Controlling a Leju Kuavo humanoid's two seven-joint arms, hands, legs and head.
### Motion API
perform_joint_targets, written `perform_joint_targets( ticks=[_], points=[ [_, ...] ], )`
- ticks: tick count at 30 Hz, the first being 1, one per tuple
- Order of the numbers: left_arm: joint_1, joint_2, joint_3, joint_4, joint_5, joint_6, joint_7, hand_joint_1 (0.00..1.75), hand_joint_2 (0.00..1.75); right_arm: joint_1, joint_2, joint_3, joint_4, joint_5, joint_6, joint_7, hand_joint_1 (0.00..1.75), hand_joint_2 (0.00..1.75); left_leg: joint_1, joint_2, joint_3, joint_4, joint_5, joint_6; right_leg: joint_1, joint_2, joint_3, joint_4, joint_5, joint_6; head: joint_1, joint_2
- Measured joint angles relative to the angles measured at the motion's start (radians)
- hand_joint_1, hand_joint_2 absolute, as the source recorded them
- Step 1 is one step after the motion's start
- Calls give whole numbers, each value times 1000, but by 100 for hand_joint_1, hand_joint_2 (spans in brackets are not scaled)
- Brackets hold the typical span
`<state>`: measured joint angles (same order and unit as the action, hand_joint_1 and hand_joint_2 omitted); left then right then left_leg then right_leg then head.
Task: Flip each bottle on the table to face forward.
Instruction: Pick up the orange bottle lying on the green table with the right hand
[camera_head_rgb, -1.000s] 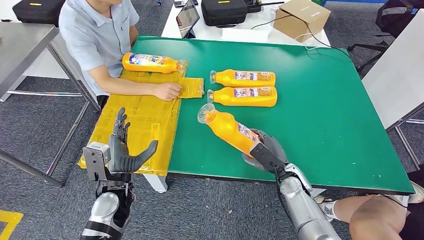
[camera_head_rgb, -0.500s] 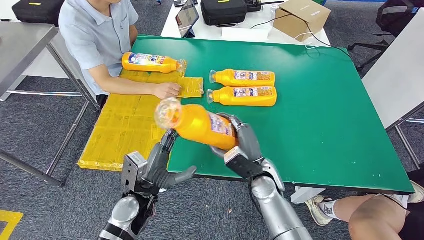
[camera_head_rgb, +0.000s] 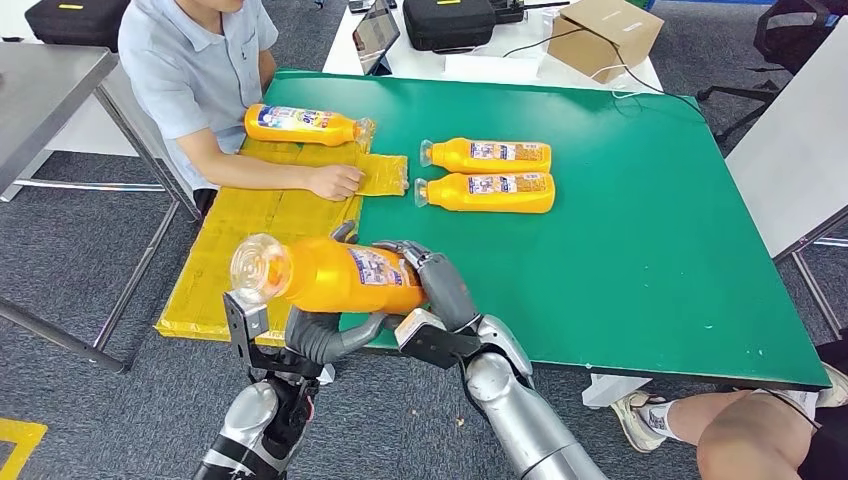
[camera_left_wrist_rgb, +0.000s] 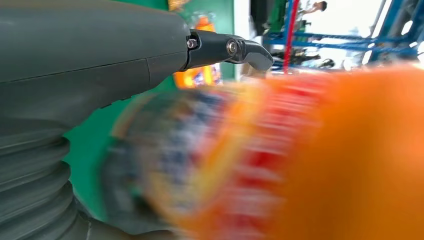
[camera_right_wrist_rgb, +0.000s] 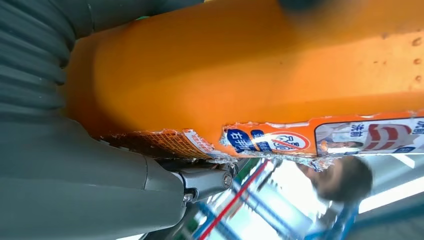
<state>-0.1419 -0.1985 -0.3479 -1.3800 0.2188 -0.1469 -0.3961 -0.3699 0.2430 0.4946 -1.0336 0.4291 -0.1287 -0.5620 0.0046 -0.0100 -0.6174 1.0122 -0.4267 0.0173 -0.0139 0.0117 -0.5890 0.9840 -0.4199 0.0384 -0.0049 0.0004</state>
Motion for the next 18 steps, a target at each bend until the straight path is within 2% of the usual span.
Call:
perform_joint_targets(
  ticks=[6, 10, 16, 18],
  points=[
    [3, -9, 11, -19, 102, -12, 4, 0, 175, -25, 19, 68, 66, 27, 41, 16, 175, 175, 0, 1, 0, 0, 0, 0, 0, 0, -1, 1, 0, 0, 0, 0],
    [27, -9, 34, -43, 108, -6, -26, 0, 175, -65, 37, 105, 127, 24, 63, 81, 175, 175, 0, 2, 0, 0, 0, 0, 0, 1, -2, 1, 0, 0, 0, 0],
    [48, -9, 62, -67, 97, 3, -35, 0, 175, -95, 52, 132, 179, 30, 69, 108, 175, 175, 0, 2, 0, 0, 0, 0, 0, 1, -2, 0, 0, 0, 0, 0],
    [54, -9, 68, -75, 80, 12, -42, 82, 175, -105, 56, 142, 194, 46, 69, 126, 171, 175, 0, 2, -1, 0, 0, 0, 0, 1, -2, 0, 0, 0, 0, 0]
  ],
)
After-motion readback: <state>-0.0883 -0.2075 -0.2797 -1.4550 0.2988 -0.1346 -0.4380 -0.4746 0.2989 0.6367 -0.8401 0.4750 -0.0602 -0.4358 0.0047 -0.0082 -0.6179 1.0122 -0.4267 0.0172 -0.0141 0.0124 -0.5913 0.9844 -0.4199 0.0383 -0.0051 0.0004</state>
